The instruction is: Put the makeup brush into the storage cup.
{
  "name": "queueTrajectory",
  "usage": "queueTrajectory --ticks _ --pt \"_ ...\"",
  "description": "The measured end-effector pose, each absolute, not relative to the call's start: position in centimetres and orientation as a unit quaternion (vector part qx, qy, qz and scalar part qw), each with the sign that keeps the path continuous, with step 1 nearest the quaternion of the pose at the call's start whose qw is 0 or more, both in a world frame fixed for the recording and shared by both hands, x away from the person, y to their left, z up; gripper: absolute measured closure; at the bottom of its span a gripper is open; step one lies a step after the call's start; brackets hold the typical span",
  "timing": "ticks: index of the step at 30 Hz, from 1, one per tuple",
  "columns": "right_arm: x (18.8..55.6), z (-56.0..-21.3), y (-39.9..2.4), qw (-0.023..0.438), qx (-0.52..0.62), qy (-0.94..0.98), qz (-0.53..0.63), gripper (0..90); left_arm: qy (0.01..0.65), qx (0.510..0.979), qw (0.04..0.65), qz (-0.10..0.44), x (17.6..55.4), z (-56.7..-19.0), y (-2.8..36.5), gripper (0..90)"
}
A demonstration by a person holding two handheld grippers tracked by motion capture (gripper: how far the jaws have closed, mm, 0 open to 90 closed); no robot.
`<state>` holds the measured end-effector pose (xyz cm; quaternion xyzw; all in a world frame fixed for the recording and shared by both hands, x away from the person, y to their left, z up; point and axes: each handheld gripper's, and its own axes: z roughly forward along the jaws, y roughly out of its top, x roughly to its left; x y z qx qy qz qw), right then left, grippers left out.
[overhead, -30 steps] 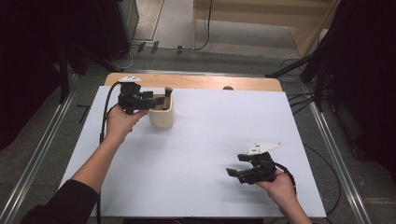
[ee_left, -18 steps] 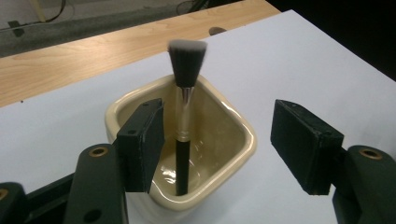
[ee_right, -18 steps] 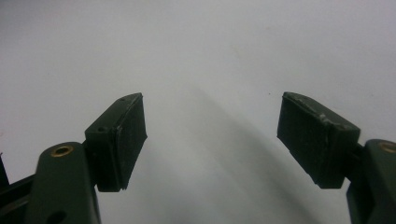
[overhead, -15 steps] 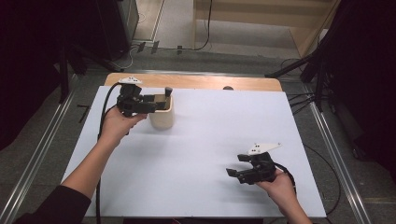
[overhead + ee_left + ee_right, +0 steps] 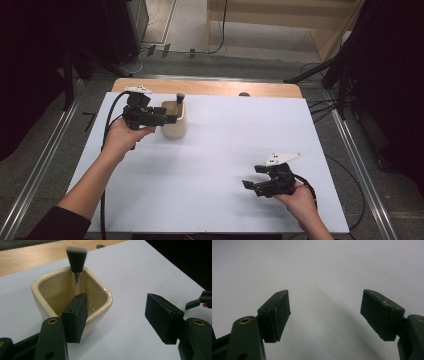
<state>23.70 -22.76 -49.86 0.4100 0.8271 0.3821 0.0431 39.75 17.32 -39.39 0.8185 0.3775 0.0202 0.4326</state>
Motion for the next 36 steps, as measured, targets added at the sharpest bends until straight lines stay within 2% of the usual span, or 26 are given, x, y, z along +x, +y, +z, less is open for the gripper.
queueTrajectory --ticks 13,27,36 --pt "23.7 -49.9 -22.7 0.042 0.409 0.829 0.381 25.1 0.367 0.82 0.439 0.017 38.2 -39.7 17.5 35.2" --pt "23.7 -49.9 -22.7 0.043 0.408 0.829 0.381 25.1 0.373 0.815 0.444 0.004 37.1 -41.2 17.9 27.5" --pt "23.7 -49.9 -22.7 0.043 0.408 0.829 0.381 25.1 0.367 0.814 0.45 0.003 36.3 -42.0 18.1 26.7"
